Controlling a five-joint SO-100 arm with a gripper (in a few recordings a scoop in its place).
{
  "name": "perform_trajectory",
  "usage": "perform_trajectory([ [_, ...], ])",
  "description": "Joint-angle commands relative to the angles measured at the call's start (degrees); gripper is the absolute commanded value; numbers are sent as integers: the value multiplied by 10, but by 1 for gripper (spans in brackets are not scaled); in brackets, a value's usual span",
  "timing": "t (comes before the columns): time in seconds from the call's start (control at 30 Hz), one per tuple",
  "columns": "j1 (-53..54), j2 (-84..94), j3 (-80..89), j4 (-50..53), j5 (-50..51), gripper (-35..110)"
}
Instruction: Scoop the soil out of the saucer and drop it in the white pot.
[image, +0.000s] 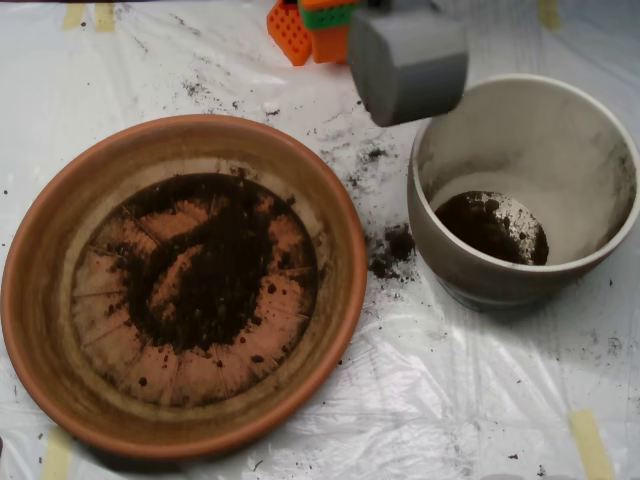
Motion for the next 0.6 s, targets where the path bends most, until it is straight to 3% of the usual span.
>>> perform_trajectory([
  [0.0,-65,-30,-106,33,-27,-1],
  [0.33,-142,-77,-87,44,-65,1],
  [0.47,-154,-72,-54,50,-80,28],
  [0.57,-156,-49,-14,33,-78,34],
])
